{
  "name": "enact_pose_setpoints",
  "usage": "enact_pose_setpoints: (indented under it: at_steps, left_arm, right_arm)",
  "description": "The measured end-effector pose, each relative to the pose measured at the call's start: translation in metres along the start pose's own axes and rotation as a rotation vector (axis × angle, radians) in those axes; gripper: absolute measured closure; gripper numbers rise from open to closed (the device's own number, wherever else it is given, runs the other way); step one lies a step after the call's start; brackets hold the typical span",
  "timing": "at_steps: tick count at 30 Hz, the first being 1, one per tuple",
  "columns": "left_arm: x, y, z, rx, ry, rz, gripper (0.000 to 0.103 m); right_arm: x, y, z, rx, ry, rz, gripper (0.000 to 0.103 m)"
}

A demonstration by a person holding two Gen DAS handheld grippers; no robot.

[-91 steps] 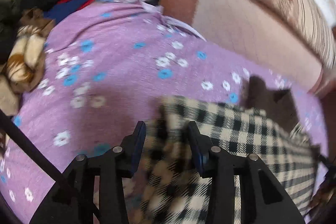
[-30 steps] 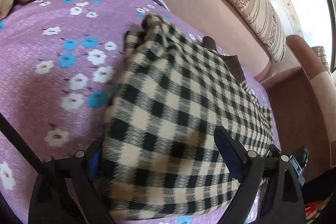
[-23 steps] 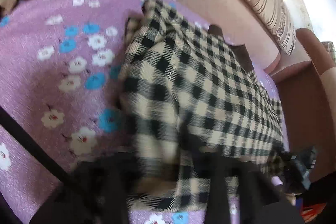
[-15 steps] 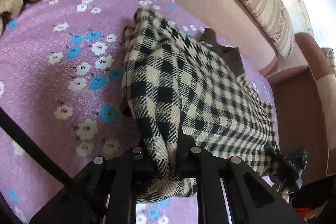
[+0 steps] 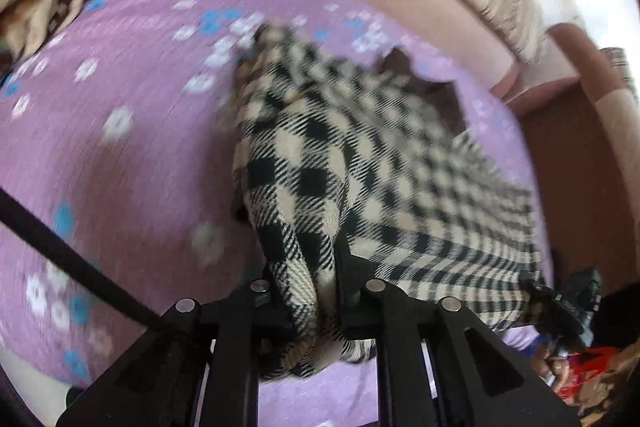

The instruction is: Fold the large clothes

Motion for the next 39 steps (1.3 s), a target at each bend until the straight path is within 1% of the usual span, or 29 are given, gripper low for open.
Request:
enact_pose_setpoints:
  at_steps: [2,3,5,7,8,9,10,11,12,14,16,17,19,21,22,23,25,26,27,28,29,32,35,37,38,39]
  left_arm:
    - [0.011,-0.013,0.004,0.019,0.032,-0.023,0.079]
    - [0.016,-0.02,0.002,0.015,0.037,-0.034,0.077]
    - [0.024,-0.03,-0.007,-0.001,0.053,-0.034,0.073]
    - [0.03,-0.036,-0.017,-0.014,0.092,-0.019,0.07]
    - [0.034,-0.039,-0.022,-0.021,0.126,-0.011,0.07]
    - [0.038,-0.042,-0.027,-0.024,0.164,-0.005,0.07]
    - [0.042,-0.044,-0.031,-0.025,0.193,-0.002,0.07]
    - [0.048,-0.046,-0.036,-0.024,0.209,-0.013,0.07]
    - [0.05,-0.049,-0.038,-0.025,0.226,-0.026,0.07]
    - [0.056,-0.053,-0.047,-0.038,0.288,-0.042,0.072]
    - [0.054,-0.058,-0.057,-0.069,0.289,-0.03,0.072]
    - [0.05,-0.06,-0.062,-0.087,0.281,-0.023,0.072]
    - [0.037,-0.064,-0.072,-0.138,0.247,0.019,0.071]
    - [0.021,-0.068,-0.073,-0.168,0.21,0.072,0.068]
    - [0.015,-0.068,-0.07,-0.171,0.199,0.089,0.062]
    - [0.009,-0.069,-0.064,-0.167,0.188,0.106,0.06]
    - [0.002,-0.069,-0.048,-0.146,0.187,0.132,0.06]
    - [0.003,-0.071,-0.039,-0.126,0.214,0.147,0.06]
    - [0.005,-0.073,-0.031,-0.107,0.251,0.159,0.06]
    - [0.008,-0.076,-0.025,-0.094,0.275,0.165,0.057]
    - [0.013,-0.078,-0.018,-0.079,0.287,0.163,0.055]
    - [0.021,-0.081,-0.021,-0.1,0.265,0.136,0.055]
    - [0.026,-0.082,-0.029,-0.114,0.272,0.101,0.055]
    - [0.025,-0.085,-0.038,-0.133,0.272,0.091,0.055]
    - [0.023,-0.087,-0.044,-0.152,0.268,0.091,0.055]
    - [0.021,-0.089,-0.051,-0.171,0.263,0.093,0.055]
  right_arm:
    - [-0.014,-0.005,-0.004,-0.008,-0.037,0.015,0.078]
    - [-0.02,-0.007,-0.01,-0.016,-0.041,0.026,0.076]
    - [-0.025,-0.009,-0.025,-0.046,-0.056,0.017,0.076]
    - [-0.025,-0.011,-0.049,-0.094,-0.099,-0.029,0.076]
    - [-0.025,-0.011,-0.061,-0.117,-0.113,-0.047,0.076]
    - [-0.023,-0.01,-0.07,-0.137,-0.122,-0.061,0.072]
    - [-0.02,-0.011,-0.079,-0.159,-0.133,-0.081,0.071]
    - [-0.014,-0.011,-0.086,-0.18,-0.14,-0.103,0.071]
    - [-0.009,-0.012,-0.09,-0.191,-0.142,-0.121,0.071]
    - [0.006,-0.015,-0.092,-0.201,-0.134,-0.17,0.071]
    - [0.021,-0.019,-0.082,-0.181,-0.12,-0.216,0.071]
    - [0.031,-0.024,-0.07,-0.155,-0.115,-0.248,0.071]
    - [0.042,-0.029,-0.049,-0.122,-0.125,-0.288,0.071]
    - [0.053,-0.035,-0.021,-0.086,-0.145,-0.331,0.071]
    - [0.056,-0.037,-0.008,-0.07,-0.154,-0.34,0.071]
    - [0.056,-0.038,0.002,-0.059,-0.163,-0.345,0.071]
    - [0.052,-0.037,0.02,-0.043,-0.204,-0.353,0.071]
    - [0.048,-0.036,0.026,-0.039,-0.228,-0.358,0.071]
    - [0.044,-0.035,0.031,-0.034,-0.248,-0.361,0.073]
    - [0.039,-0.034,0.035,-0.025,-0.257,-0.356,0.073]
    - [0.033,-0.032,0.035,-0.018,-0.245,-0.344,0.074]
    - [0.028,-0.026,0.036,-0.005,-0.212,-0.307,0.075]
    - [0.034,-0.026,0.036,0.0,-0.236,-0.321,0.075]
    - [0.043,-0.03,0.032,-0.022,-0.266,-0.362,0.07]
    - [0.047,-0.032,0.029,-0.038,-0.274,-0.377,0.065]
    - [0.05,-0.033,0.023,-0.059,-0.277,-0.391,0.063]
Point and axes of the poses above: each gripper's, at about its wrist camera, not at the fingertips, and z roughly the way its jaws point, x to its left, y to its top, the point moved 1 cm from there along z, roughly the way its jaws point, and after that the axes turned 10 degrees about z, right-handed, at the moved point
